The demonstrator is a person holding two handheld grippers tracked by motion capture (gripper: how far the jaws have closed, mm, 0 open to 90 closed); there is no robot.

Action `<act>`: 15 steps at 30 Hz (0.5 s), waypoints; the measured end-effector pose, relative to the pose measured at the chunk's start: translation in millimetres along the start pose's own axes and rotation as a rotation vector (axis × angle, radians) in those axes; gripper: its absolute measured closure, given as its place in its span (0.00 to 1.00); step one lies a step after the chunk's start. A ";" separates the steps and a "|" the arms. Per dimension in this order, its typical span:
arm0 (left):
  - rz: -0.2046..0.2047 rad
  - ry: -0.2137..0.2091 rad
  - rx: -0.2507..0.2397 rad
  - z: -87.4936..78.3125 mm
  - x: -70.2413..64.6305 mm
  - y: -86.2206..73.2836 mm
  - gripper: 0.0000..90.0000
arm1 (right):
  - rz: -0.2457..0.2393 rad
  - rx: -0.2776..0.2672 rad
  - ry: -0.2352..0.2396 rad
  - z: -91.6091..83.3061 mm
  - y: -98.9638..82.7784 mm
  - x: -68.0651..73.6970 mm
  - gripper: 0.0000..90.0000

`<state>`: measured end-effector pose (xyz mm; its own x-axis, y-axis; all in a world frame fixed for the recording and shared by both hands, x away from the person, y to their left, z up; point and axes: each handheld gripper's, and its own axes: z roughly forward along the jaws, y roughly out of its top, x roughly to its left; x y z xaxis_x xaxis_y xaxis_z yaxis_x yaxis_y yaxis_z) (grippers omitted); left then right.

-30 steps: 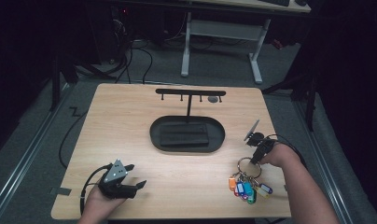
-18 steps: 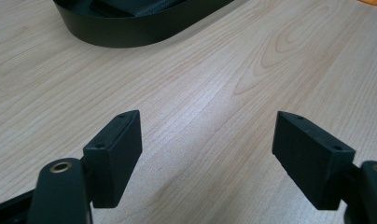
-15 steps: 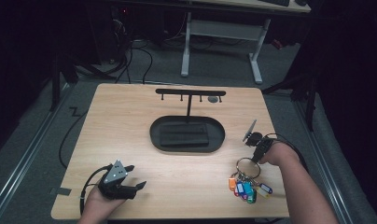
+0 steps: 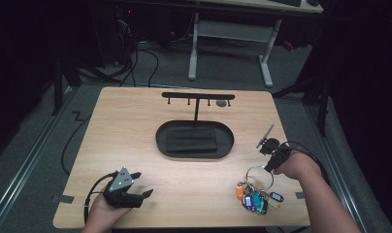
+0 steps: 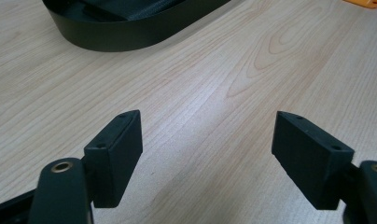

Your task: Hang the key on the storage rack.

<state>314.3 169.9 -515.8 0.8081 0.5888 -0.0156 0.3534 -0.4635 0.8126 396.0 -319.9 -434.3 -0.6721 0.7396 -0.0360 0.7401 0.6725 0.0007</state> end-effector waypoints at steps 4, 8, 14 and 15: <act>0.000 -0.004 -0.006 0.9 -0.5 0.7 0.28 | 0.018 -0.022 0.007 -16.0 -7.6 8.3 0.98; 0.005 -0.008 -0.003 1.5 -0.4 1.3 0.28 | 0.023 -0.039 0.006 -36.6 -13.9 16.4 0.98; 0.006 -0.011 -0.003 1.6 -0.1 1.8 0.28 | 0.022 -0.059 -0.016 -66.7 -17.7 24.5 0.98; 0.006 -0.010 -0.003 1.6 0.0 1.9 0.28 | 0.018 -0.063 -0.017 -71.1 -17.9 24.9 0.98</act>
<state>315.6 168.0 -515.2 0.8152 0.5790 -0.0166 0.3469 -0.4650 0.8145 364.2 -311.7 -364.1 -0.6580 0.7512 -0.0520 0.7484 0.6600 0.0648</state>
